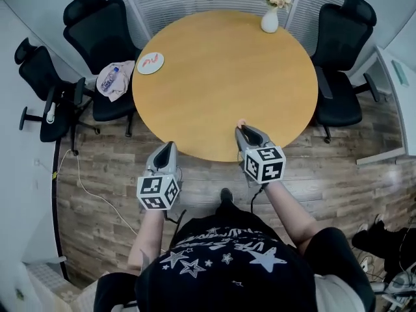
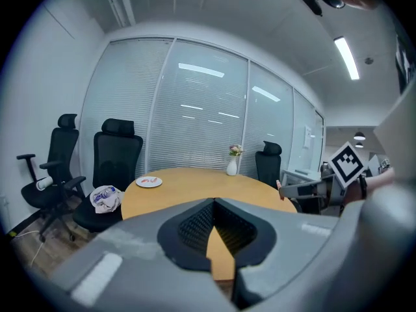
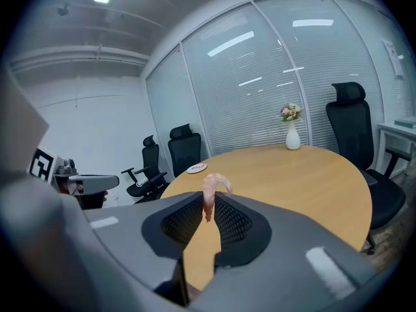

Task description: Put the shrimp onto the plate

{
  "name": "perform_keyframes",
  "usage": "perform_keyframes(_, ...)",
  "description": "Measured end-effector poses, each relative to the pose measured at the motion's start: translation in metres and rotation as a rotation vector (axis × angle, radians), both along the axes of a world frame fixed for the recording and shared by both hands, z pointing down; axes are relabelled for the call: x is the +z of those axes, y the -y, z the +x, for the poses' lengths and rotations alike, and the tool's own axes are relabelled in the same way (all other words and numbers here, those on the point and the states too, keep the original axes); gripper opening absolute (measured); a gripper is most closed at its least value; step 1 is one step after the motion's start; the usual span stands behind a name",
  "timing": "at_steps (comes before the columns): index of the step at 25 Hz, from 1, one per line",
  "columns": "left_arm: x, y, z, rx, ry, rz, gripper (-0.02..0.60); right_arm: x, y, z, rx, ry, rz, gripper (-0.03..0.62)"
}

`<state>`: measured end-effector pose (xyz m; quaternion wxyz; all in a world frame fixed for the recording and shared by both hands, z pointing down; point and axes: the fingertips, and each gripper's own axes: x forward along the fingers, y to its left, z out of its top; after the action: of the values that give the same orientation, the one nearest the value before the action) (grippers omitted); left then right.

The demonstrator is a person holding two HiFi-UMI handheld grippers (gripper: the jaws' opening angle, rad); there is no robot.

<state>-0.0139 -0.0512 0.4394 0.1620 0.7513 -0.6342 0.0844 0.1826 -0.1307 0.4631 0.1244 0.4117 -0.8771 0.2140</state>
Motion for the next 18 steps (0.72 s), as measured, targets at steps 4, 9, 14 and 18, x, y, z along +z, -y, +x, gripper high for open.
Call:
perform_keyframes(4, -0.006, 0.019, -0.007, -0.066, 0.022, 0.009, 0.002, -0.004, 0.032, -0.001, -0.037, 0.022, 0.008, 0.058)
perform_keyframes(9, -0.012, 0.027, -0.012, -0.114, 0.050, 0.020, 0.002, -0.005, 0.054, -0.001, -0.055, 0.038, 0.004, 0.058)
perform_keyframes(14, -0.015, 0.017, -0.023, -0.175, 0.053, 0.025, 0.002, -0.007, 0.053, -0.007, -0.094, 0.032, 0.003, 0.057)
perform_keyframes(18, -0.017, 0.018, -0.029, -0.190, 0.052, 0.030, 0.002, -0.013, 0.052, -0.014, -0.113, 0.037, 0.014, 0.057)
